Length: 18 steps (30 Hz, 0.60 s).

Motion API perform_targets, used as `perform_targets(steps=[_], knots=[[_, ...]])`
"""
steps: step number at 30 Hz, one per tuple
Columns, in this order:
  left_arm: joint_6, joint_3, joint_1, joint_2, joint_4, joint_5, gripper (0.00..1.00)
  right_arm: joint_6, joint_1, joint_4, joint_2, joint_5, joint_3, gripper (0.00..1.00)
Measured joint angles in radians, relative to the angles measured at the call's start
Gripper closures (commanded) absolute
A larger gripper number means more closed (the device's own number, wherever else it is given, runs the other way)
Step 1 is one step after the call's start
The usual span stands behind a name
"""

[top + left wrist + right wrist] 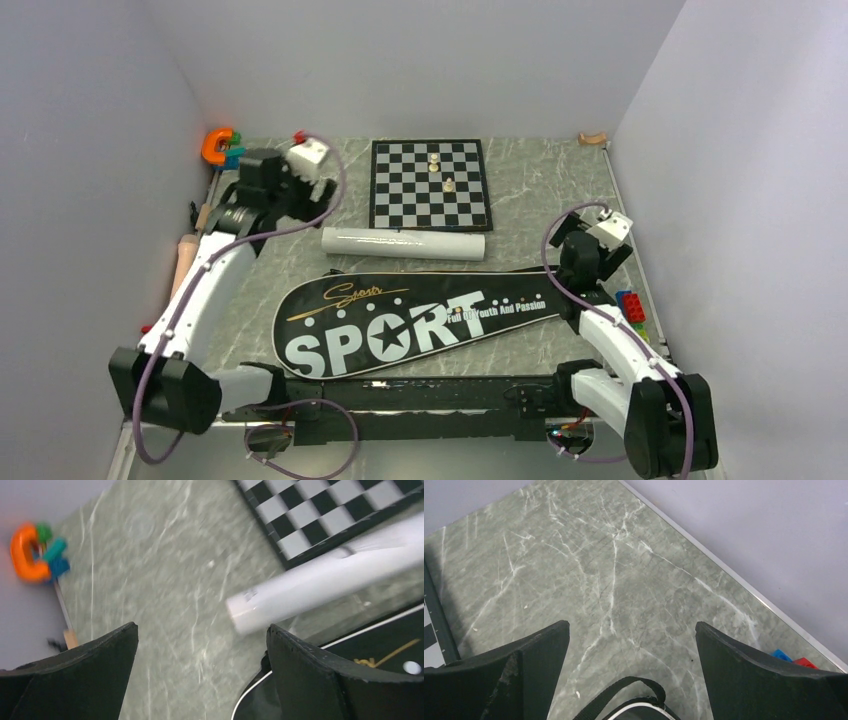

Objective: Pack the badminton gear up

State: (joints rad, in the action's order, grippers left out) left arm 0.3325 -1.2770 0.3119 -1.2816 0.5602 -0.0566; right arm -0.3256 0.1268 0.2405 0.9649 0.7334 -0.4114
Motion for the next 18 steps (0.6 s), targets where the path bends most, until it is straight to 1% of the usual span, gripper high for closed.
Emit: perform_targets(steps=[1, 2, 3, 6, 8, 11, 18], knots=[[-0.027, 0.073, -0.080, 0.044, -0.051, -0.012, 0.01, 0.018, 0.000, 0.043, 0.011, -0.001, 0.014, 0.00], [-0.047, 0.136, -0.135, 0.077, -0.087, -0.022, 0.01, 0.035, 0.000, 0.089, 0.021, -0.001, 0.032, 0.00], [-0.063, 0.200, -0.174, 0.104, -0.127, -0.030, 0.01, 0.050, 0.000, 0.129, 0.031, -0.002, 0.050, 0.00], [-0.087, 0.401, -0.246, 0.169, -0.245, -0.055, 0.01, 0.086, -0.003, 0.219, 0.079, -0.002, 0.089, 0.00], [-0.100, 0.535, -0.277, 0.196, -0.323, -0.065, 0.01, 0.100, -0.004, 0.250, 0.118, -0.005, 0.096, 0.00], [-0.122, 0.658, -0.303, 0.201, -0.428, -0.070, 0.01, 0.117, -0.004, 0.299, 0.154, -0.010, 0.101, 0.00], [-0.156, 0.811, -0.307, 0.199, -0.711, -0.058, 0.01, 0.152, -0.006, 0.511, 0.210, -0.042, 0.193, 0.00]])
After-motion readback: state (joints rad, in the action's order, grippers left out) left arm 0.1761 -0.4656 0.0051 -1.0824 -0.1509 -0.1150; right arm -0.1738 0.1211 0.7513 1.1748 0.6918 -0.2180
